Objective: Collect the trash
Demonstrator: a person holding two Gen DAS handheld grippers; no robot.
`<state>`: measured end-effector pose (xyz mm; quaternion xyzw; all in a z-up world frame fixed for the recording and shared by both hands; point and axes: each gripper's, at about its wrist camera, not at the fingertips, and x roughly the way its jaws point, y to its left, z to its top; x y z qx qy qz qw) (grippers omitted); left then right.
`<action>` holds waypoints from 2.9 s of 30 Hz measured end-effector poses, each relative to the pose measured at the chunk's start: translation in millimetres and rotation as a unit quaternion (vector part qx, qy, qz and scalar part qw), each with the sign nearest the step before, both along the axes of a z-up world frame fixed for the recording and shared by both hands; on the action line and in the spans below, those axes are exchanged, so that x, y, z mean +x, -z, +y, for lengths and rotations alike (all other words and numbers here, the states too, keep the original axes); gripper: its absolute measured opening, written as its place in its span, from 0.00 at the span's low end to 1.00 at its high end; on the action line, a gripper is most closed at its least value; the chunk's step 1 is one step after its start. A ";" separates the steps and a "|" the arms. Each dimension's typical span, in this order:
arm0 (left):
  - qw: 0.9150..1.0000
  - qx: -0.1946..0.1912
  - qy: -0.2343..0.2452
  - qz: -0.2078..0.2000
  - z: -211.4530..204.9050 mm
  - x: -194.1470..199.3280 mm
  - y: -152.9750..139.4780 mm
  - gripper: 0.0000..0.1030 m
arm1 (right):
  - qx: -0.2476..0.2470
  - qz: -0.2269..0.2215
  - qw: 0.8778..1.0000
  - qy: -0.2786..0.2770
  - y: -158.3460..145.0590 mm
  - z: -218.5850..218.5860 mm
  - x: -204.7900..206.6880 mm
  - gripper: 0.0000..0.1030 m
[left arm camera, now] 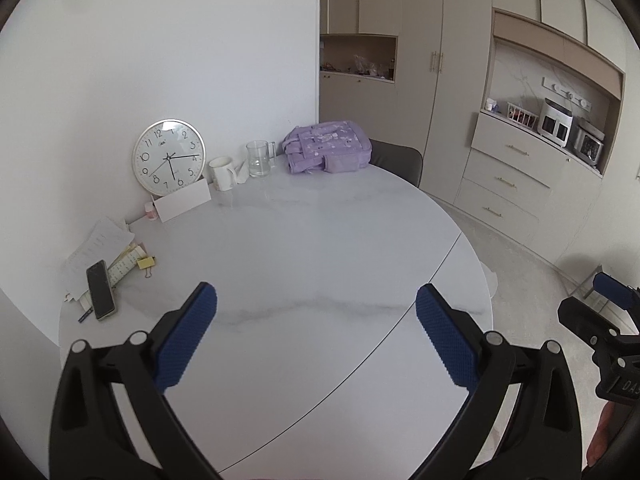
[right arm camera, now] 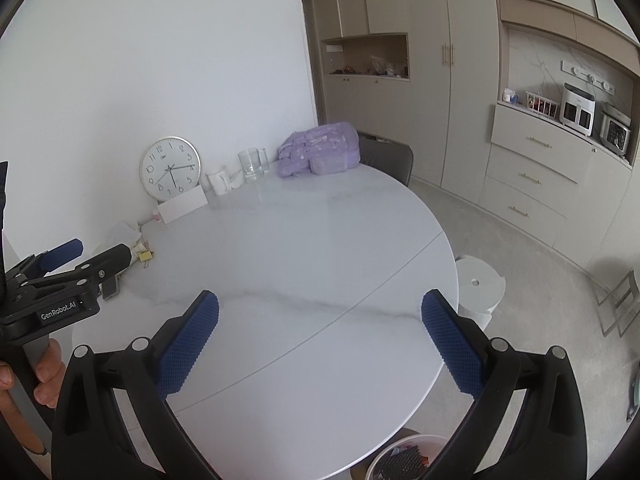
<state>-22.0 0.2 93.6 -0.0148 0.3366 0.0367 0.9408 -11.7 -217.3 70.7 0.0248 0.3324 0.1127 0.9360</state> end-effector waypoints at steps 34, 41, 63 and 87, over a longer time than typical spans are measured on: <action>1.000 0.002 0.012 0.015 -4.9 7.5 8.4 0.93 | -0.001 0.019 1.000 0.007 18.1 0.2 -5.1 0.98; 1.000 -0.001 0.013 0.015 -4.5 7.4 9.4 0.93 | -0.001 0.020 1.000 0.009 18.4 -0.6 -6.2 0.98; 1.000 -0.002 0.015 0.017 -5.5 7.2 10.0 0.93 | -0.003 0.022 1.000 0.012 18.2 -1.1 -7.6 0.98; 1.000 -0.002 0.011 0.019 -5.4 8.2 10.7 0.93 | -0.004 0.028 1.000 0.013 20.0 -2.9 -8.5 0.98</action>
